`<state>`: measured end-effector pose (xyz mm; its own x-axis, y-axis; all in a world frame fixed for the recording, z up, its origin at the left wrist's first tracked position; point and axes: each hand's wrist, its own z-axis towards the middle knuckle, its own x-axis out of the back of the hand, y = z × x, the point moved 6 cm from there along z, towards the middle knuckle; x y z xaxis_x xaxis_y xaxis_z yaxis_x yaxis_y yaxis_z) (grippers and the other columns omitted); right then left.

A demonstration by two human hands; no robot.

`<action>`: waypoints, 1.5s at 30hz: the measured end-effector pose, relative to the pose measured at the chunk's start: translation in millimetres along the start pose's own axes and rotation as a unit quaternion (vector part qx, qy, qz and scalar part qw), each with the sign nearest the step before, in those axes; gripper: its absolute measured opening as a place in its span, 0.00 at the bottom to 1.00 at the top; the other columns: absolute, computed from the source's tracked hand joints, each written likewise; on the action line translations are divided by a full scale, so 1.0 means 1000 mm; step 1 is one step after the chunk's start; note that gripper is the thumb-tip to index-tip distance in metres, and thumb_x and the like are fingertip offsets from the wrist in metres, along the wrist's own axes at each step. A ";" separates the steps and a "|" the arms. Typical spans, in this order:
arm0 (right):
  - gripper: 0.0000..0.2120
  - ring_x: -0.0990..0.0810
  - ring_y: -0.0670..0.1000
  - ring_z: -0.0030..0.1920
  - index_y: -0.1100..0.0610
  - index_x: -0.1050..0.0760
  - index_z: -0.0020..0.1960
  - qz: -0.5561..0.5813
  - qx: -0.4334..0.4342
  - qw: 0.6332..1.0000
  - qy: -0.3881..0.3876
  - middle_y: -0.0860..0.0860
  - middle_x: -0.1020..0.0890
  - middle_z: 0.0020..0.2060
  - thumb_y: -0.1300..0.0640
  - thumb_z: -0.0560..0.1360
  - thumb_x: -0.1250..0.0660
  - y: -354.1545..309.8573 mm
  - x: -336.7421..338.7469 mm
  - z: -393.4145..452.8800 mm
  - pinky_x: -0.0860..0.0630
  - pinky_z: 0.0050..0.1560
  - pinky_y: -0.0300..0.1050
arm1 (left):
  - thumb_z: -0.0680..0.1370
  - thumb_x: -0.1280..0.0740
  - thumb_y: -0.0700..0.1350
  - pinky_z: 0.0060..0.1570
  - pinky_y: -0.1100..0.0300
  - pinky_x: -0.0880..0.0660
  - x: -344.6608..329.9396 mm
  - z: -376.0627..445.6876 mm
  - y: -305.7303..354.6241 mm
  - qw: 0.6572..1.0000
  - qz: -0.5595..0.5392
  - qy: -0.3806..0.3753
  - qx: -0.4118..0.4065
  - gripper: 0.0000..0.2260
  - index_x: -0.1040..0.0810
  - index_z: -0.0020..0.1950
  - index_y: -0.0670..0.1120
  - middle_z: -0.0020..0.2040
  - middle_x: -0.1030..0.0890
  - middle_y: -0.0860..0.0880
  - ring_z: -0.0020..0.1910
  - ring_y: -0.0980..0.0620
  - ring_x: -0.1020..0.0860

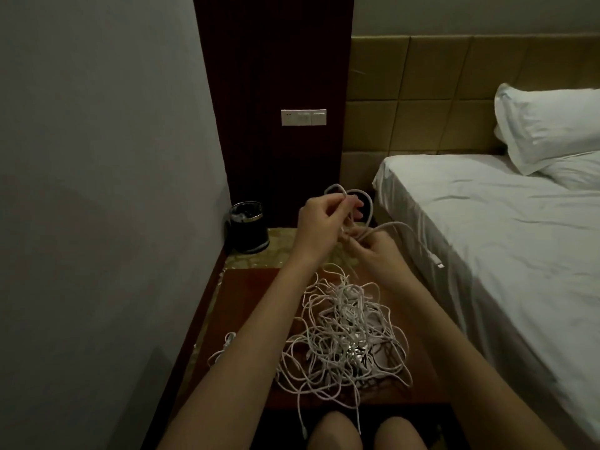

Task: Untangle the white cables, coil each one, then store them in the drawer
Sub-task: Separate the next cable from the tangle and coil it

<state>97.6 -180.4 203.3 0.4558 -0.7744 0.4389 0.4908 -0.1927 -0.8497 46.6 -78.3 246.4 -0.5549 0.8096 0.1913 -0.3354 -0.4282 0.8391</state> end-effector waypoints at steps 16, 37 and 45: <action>0.11 0.22 0.45 0.32 0.61 0.22 0.42 0.297 0.046 0.951 0.077 0.52 0.21 0.31 0.64 0.80 0.40 -0.050 0.028 0.002 0.24 0.35 0.36 | 0.81 0.36 0.45 0.36 0.71 0.29 -0.025 -0.055 -0.103 0.981 0.028 -0.074 0.179 0.11 0.17 0.52 0.42 0.41 0.16 0.49 0.35 0.62 0.21; 0.12 0.19 0.44 0.31 0.62 0.22 0.44 0.271 -0.110 0.954 0.065 0.51 0.18 0.33 0.60 0.80 0.41 0.011 0.010 -0.012 0.24 0.30 0.36 | 0.83 0.42 0.43 0.35 0.65 0.23 -0.007 -0.053 -0.088 0.985 0.047 -0.044 0.157 0.10 0.24 0.61 0.45 0.41 0.16 0.48 0.36 0.58 0.18; 0.14 0.25 0.45 0.28 0.59 0.21 0.40 0.241 -0.162 0.955 0.055 0.52 0.24 0.31 0.58 0.81 0.40 0.026 0.019 -0.026 0.31 0.24 0.33 | 0.83 0.43 0.48 0.24 0.67 0.29 0.030 -0.070 -0.094 0.955 -0.148 -0.009 0.259 0.14 0.21 0.58 0.43 0.30 0.21 0.52 0.23 0.58 0.26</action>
<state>100.2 -215.8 182.3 0.4815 -0.8753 -0.0442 -0.0209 0.0390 -0.9990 7.9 -42.1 137.9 -0.4789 0.8735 -0.0874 -0.0513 0.0716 0.9961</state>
